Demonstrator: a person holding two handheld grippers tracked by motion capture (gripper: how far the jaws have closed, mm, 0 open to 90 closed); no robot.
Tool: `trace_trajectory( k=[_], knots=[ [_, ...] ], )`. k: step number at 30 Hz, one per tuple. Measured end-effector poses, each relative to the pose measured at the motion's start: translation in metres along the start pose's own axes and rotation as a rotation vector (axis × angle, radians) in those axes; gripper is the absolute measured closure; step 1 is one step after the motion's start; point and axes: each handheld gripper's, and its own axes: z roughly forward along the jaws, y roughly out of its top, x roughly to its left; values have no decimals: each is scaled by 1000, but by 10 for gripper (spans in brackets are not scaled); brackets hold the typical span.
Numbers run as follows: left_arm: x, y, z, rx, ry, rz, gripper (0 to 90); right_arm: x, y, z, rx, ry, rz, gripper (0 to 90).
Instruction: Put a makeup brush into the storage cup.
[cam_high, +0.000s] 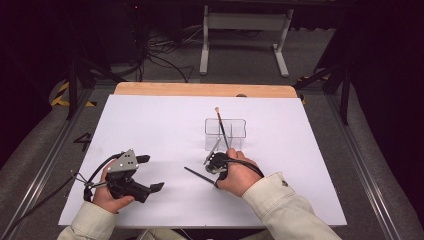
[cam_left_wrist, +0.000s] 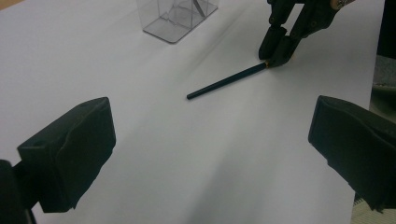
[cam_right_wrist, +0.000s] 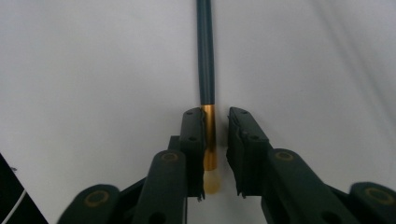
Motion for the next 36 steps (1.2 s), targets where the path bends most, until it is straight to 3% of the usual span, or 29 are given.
trace_trajectory(
  k=[3,9,17,23,30,36],
  knots=[
    [-1,0,2,17,26,30,34,2,1,0,12,-20,-5,815],
    [-2,0,2,13,29,35,51,3,3,0,26,-28,-20,838],
    [-1,1,7,19,9,66,90,3,3,0,32,-30,-63,840],
    [-1,2,8,18,-13,65,129,0,0,-10,4,-21,-78,841],
    [-1,4,10,8,-37,64,126,-3,-5,-29,-6,-25,-141,840],
    [-2,9,13,16,-63,74,124,2,-6,-42,-2,-35,-227,840]
  ],
)
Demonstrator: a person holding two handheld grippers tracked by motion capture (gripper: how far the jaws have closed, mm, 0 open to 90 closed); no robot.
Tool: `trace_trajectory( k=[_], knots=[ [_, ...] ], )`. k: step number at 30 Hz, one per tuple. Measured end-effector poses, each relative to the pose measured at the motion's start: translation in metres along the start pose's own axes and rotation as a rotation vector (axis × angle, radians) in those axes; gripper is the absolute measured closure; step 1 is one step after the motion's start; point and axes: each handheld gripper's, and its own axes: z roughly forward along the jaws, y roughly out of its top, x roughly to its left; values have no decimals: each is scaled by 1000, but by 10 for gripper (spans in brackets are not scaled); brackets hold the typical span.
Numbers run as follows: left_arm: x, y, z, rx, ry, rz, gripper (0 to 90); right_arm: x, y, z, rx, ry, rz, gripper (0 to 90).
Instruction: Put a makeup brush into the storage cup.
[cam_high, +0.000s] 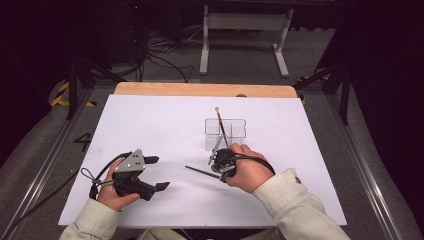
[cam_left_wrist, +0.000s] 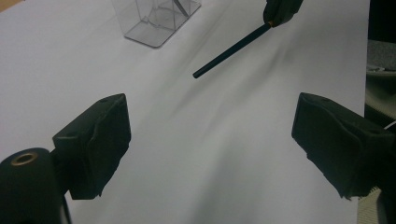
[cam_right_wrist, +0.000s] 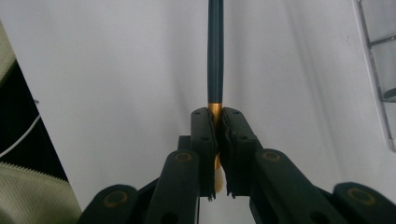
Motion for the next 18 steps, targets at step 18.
trace_trajectory(
  k=[18],
  knots=[
    [-5,13,12,40,-75,48,137,12,2,-19,9,8,-118,840]
  ],
)
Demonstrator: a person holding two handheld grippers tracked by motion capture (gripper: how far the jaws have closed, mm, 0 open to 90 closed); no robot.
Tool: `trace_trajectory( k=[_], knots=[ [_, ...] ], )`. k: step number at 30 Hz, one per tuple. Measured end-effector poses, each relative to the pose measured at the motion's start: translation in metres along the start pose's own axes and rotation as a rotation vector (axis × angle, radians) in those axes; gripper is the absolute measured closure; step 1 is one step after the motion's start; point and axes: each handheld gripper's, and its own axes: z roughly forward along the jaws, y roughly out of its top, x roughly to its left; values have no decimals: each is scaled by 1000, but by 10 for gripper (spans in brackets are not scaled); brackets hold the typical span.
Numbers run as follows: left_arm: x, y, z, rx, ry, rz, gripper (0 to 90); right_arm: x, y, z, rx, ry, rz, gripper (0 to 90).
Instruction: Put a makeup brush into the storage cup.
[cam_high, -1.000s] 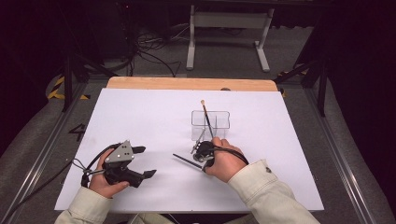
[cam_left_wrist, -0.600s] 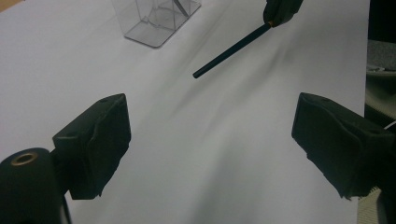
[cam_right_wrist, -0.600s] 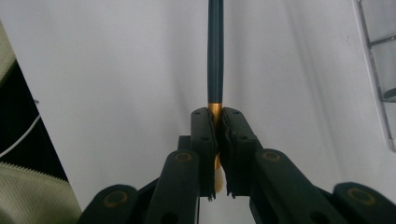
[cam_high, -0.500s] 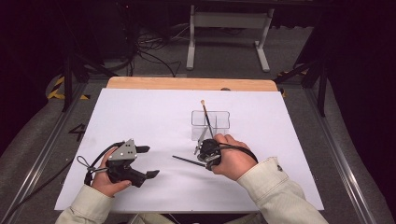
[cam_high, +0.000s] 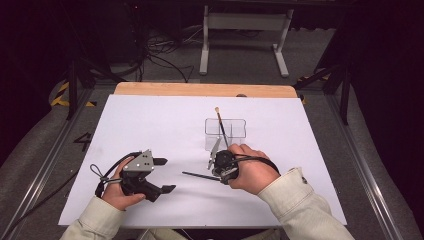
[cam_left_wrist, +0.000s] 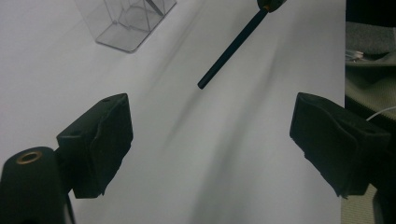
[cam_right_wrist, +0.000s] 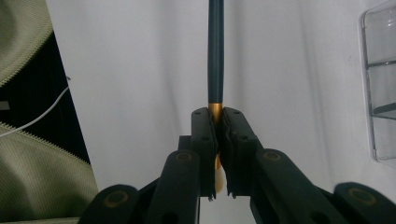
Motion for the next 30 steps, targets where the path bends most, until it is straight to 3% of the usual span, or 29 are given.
trace_trajectory(
  k=[16,22,30],
  knots=[
    [-6,13,13,11,-83,51,180,9,-4,-13,-8,16,-81,840],
    [-8,16,18,21,-117,75,229,12,-3,-15,-8,22,-106,840],
    [-8,18,23,29,-157,78,307,13,-2,-17,-10,19,-135,840]
  ],
)
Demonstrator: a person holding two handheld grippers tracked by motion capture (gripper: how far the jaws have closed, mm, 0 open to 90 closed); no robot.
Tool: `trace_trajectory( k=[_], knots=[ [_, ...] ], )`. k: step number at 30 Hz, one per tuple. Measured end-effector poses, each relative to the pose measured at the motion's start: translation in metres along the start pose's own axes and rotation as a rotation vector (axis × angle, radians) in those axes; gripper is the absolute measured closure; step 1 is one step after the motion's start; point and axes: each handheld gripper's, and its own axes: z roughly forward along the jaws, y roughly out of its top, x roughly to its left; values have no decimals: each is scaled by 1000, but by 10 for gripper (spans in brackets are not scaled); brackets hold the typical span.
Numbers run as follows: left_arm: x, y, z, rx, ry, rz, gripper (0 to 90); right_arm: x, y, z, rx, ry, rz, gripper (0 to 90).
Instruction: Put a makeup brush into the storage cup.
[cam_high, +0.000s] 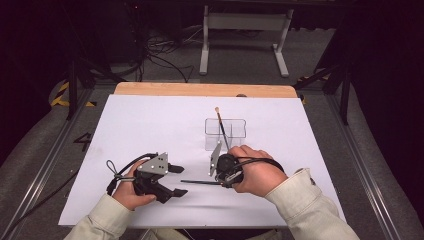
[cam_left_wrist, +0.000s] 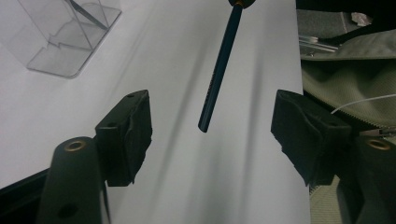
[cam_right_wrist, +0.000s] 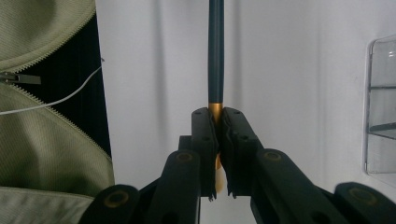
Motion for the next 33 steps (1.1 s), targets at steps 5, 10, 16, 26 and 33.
trace_trajectory(
  k=[5,10,16,26,33],
  knots=[
    [1,0,3,15,-27,-4,355,2,1,1,-5,0,-10,840],
    [1,0,4,26,-50,-1,423,4,6,4,-8,0,-37,839],
    [2,-1,6,44,-60,10,520,4,8,4,-18,-4,-48,840],
    [1,-1,10,77,-74,2,631,3,8,5,-26,-12,-63,840],
    [2,-1,11,90,-77,0,766,4,9,8,-18,-10,-73,839]
  ],
)
